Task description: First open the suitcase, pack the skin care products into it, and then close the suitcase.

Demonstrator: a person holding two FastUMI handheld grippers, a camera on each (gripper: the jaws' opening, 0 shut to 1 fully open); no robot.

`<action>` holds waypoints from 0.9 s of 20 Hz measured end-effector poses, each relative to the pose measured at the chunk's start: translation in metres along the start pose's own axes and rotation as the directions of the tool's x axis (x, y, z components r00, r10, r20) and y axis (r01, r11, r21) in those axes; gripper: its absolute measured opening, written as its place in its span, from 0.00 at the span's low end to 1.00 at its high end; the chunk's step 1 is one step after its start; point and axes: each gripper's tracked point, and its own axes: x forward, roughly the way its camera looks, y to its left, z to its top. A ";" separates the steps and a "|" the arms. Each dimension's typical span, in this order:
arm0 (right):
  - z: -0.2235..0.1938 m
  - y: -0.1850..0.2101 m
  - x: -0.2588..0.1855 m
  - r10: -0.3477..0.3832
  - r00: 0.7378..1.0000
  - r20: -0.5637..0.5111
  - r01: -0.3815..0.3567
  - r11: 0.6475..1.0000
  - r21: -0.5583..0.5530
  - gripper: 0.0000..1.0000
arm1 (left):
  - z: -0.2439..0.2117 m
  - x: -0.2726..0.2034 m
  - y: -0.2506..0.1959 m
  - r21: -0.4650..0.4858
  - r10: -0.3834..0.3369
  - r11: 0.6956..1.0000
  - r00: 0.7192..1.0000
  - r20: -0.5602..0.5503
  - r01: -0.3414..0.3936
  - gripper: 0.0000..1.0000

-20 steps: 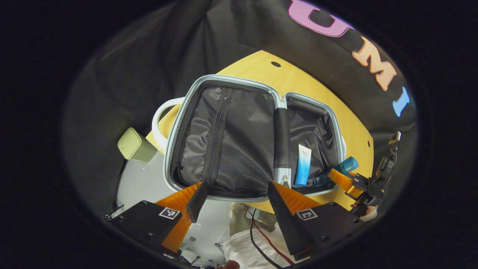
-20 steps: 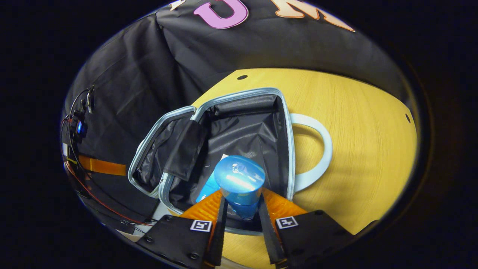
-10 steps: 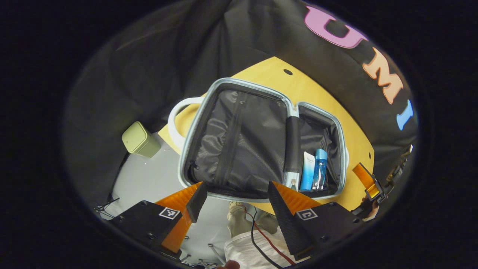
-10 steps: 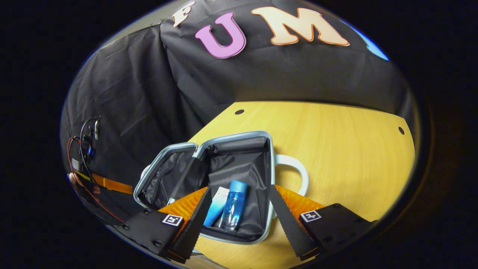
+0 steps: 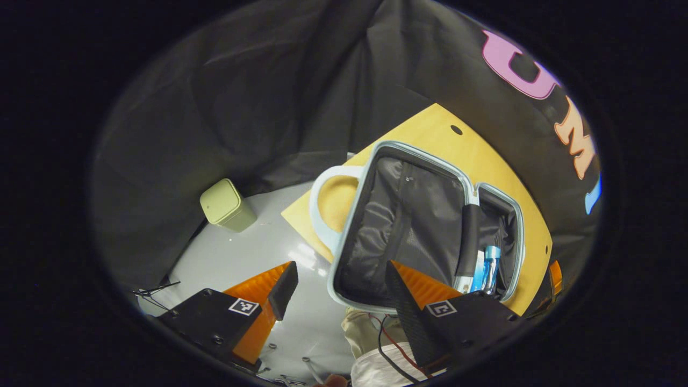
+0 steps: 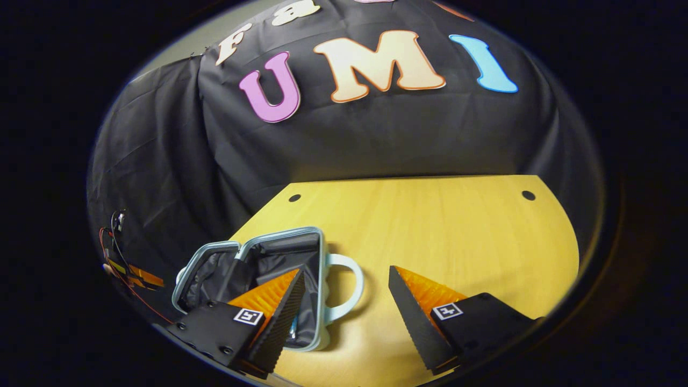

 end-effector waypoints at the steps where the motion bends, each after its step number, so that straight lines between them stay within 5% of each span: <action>1: 0.004 -0.007 -0.005 -0.021 1.000 0.012 0.022 1.000 -0.002 0.98 | 0.005 0.006 0.005 -0.005 0.000 1.000 1.000 0.000 0.000 0.96; 3: 0.013 -0.018 -0.017 -0.055 0.998 0.037 0.055 0.998 0.008 0.93 | 0.013 0.018 0.013 -0.019 -0.004 1.000 1.000 -0.003 0.004 0.96; 18: 0.021 -0.087 -0.084 -0.293 0.950 0.105 0.291 0.956 0.038 0.98 | 0.047 0.107 0.046 -0.107 -0.039 0.994 0.997 -0.070 0.032 0.89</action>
